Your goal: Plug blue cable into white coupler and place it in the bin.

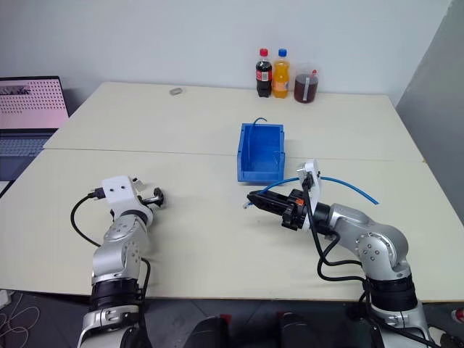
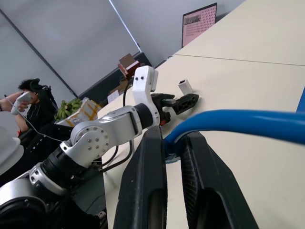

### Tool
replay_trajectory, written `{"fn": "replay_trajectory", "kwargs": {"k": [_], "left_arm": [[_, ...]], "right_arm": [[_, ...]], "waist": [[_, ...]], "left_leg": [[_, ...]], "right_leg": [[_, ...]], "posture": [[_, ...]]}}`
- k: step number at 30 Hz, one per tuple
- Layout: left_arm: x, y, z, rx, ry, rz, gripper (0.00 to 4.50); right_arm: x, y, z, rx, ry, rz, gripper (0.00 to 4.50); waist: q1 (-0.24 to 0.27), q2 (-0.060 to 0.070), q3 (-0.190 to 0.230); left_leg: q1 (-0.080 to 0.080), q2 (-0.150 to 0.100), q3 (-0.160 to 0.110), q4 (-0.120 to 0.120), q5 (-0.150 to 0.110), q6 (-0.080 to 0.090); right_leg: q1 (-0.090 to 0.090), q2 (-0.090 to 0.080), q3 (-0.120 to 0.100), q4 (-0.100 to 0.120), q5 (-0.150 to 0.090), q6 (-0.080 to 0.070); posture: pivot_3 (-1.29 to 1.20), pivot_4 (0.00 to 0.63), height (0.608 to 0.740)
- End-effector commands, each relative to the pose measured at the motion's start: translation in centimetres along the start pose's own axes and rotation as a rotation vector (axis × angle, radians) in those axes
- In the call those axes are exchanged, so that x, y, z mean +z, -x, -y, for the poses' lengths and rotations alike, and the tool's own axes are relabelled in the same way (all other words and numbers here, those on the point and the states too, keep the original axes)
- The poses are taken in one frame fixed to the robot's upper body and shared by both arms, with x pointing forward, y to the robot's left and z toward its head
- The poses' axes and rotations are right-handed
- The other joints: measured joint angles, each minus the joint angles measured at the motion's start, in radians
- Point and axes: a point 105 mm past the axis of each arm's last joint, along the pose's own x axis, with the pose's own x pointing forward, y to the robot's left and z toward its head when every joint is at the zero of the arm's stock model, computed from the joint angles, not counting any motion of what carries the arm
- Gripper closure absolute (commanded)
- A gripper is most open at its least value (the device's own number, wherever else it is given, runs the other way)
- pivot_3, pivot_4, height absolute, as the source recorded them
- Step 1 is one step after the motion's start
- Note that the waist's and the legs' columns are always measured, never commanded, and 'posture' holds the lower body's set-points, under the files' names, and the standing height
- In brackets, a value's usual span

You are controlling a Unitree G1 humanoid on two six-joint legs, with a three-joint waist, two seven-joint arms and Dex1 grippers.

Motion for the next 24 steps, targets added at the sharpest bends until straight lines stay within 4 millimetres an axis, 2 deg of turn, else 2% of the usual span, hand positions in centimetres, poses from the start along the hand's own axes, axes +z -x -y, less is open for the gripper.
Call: {"fn": "replay_trajectory", "kwargs": {"k": [1, 8, 12, 24], "left_arm": [[2.2, -0.7, -0.3, 0.033, -0.008, 0.072, 0.0], [3.3, -1.8, -0.2, 0.058, 0.019, 0.09, 0.0], [3.4, -2.0, -0.2, 0.064, 0.027, 0.089, 0.58], [3.5, -2.2, -0.7, 0.088, 0.012, 0.077, 3.04]], "right_arm": [[0.9, 0.0, -0.6, 0.015, 0.037, 0.031, 4.38], [0.8, -0.1, -0.7, 0.014, 0.038, 0.03, 4.38], [0.8, -0.1, -0.7, 0.015, 0.039, 0.027, 4.38], [0.7, -0.2, -0.8, 0.015, 0.039, 0.021, 4.38]], "waist": [[0.0, 0.0, 0.0], [0.003, 0.0, 0.0], [0.003, 0.0, 0.0], [0.003, 0.0, 0.0]], "left_leg": [[0.0, 0.0, 0.0, 0.0, 0.0, 0.0], [0.0, 0.0, 0.0, 0.0, 0.0, 0.0], [0.0, 0.0, 0.0, 0.0, 0.0, 0.0], [0.0, 0.0, 0.0, 0.0, 0.0, 0.0]], "right_leg": [[0.0, 0.0, 0.0, 0.0, 0.0, 0.0], [0.0, 0.0, 0.0, 0.0, 0.0, -0.001], [0.0, 0.0, 0.0, 0.0, 0.001, -0.001], [0.0, 0.0, 0.0, 0.0, 0.001, -0.001]], "posture": [[0.0, 0.15, 0.74], [0.0, 0.15, 0.74], [0.0, 0.15, 0.74], [0.0, 0.15, 0.74]]}}
